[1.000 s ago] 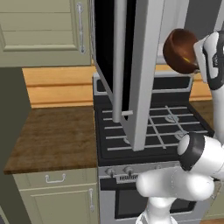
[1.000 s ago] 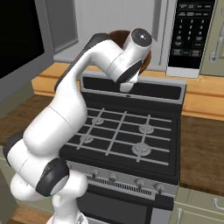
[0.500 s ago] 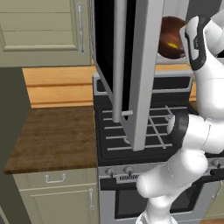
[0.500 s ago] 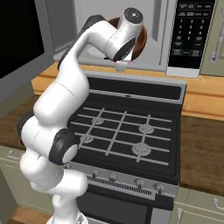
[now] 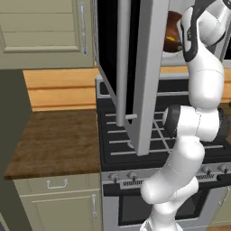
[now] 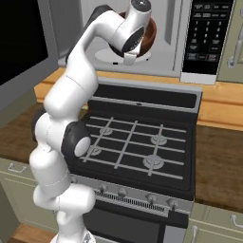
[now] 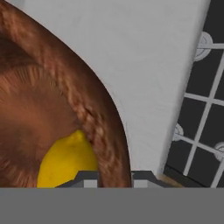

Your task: Pick the lemon from the sink and place it in the bowl. Then pick the bowl and place it in the microwave. Then close the microwave door and press the start button.

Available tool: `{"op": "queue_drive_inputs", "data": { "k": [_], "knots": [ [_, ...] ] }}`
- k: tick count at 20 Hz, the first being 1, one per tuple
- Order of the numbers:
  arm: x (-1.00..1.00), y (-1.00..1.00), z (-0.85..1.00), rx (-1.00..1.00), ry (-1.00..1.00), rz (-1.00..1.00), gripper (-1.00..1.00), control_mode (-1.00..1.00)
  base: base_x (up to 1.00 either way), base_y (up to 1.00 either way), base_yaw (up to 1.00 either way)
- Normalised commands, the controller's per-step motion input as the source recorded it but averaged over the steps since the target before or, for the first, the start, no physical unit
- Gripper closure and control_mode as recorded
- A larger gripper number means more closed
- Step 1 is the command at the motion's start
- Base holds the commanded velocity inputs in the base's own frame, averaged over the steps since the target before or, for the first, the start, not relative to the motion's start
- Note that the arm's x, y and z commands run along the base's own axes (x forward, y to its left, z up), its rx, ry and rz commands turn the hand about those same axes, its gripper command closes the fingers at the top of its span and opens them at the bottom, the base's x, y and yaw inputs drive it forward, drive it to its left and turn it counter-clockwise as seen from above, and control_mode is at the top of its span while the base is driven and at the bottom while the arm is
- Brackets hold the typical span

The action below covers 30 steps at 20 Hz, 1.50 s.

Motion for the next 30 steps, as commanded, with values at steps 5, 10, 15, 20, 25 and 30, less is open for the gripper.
{"op": "queue_drive_inputs", "data": {
  "k": [5, 10, 15, 20, 25, 30],
  "knots": [
    [0.41, 0.16, -0.12, 0.00, 0.00, 0.00, 1.00, -1.00, 0.00, 0.00, 0.00],
    [0.35, 0.22, -0.18, 0.00, 0.02, 0.02, 1.00, -1.00, 0.00, 0.00, 0.00],
    [0.13, 0.17, -0.25, -0.01, 0.01, 0.03, -1.00, -1.00, 0.00, 0.00, 0.00],
    [-0.04, 0.05, -0.07, 0.00, -0.09, 0.02, -1.00, -1.00, 0.00, 0.00, 0.00],
    [-0.37, 0.04, 0.00, 0.00, -0.19, 0.02, -1.00, -1.00, 0.00, 0.00, 0.00],
    [-0.73, 0.00, 0.00, 0.00, -0.17, 0.00, -1.00, -1.00, 0.00, 0.00, 0.00]
  ]
}}
